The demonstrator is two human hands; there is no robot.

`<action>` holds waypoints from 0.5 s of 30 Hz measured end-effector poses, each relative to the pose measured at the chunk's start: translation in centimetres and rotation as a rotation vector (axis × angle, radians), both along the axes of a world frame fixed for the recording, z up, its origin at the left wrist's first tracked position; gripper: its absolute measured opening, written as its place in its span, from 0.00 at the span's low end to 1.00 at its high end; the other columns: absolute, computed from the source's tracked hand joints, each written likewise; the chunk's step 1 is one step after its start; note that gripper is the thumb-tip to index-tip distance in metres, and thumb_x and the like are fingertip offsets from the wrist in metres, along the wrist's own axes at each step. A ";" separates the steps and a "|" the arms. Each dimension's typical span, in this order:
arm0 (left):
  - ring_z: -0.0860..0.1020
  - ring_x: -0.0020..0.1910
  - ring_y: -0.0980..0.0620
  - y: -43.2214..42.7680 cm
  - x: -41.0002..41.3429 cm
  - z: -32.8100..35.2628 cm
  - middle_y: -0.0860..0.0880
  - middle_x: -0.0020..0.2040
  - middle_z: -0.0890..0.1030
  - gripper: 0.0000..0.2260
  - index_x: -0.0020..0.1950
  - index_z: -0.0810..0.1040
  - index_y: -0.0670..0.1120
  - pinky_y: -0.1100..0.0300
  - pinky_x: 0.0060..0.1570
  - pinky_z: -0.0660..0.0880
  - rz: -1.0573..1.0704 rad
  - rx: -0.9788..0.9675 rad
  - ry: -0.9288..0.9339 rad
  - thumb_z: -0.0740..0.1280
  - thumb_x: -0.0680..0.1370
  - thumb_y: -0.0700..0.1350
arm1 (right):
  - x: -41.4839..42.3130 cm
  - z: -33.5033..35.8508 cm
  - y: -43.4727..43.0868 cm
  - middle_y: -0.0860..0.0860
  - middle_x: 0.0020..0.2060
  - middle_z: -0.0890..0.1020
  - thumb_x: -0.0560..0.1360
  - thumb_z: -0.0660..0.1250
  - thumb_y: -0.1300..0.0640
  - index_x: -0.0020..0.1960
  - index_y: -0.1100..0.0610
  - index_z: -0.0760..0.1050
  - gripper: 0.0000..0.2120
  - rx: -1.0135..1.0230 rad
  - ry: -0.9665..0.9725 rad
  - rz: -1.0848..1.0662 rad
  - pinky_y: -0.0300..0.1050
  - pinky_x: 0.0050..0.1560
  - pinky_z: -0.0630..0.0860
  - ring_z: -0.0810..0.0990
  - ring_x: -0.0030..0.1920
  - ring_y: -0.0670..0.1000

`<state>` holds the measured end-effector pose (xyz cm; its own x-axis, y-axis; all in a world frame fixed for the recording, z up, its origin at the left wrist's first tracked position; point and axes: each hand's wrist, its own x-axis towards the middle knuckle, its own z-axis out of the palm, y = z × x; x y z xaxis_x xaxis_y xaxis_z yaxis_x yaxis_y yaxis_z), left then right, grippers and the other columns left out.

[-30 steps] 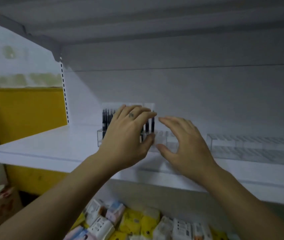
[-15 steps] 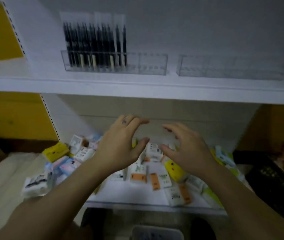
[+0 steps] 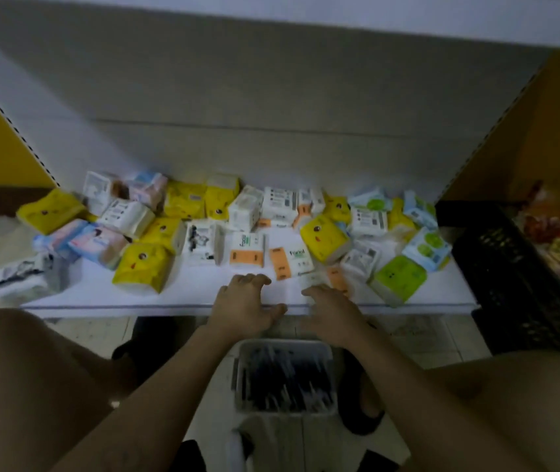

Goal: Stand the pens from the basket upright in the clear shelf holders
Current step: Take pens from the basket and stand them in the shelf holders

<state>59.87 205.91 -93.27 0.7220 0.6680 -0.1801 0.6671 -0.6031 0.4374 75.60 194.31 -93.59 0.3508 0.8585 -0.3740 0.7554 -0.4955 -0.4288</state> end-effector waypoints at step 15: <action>0.75 0.48 0.50 -5.6 -4.4 -15.6 0.43 0.58 0.78 0.15 0.61 0.74 0.46 0.62 0.42 0.69 0.077 -0.656 0.376 0.66 0.77 0.51 | -1.9 -15.0 -4.5 0.60 0.46 0.75 0.79 0.64 0.53 0.58 0.64 0.74 0.14 -0.531 0.297 -0.129 0.48 0.43 0.73 0.75 0.43 0.57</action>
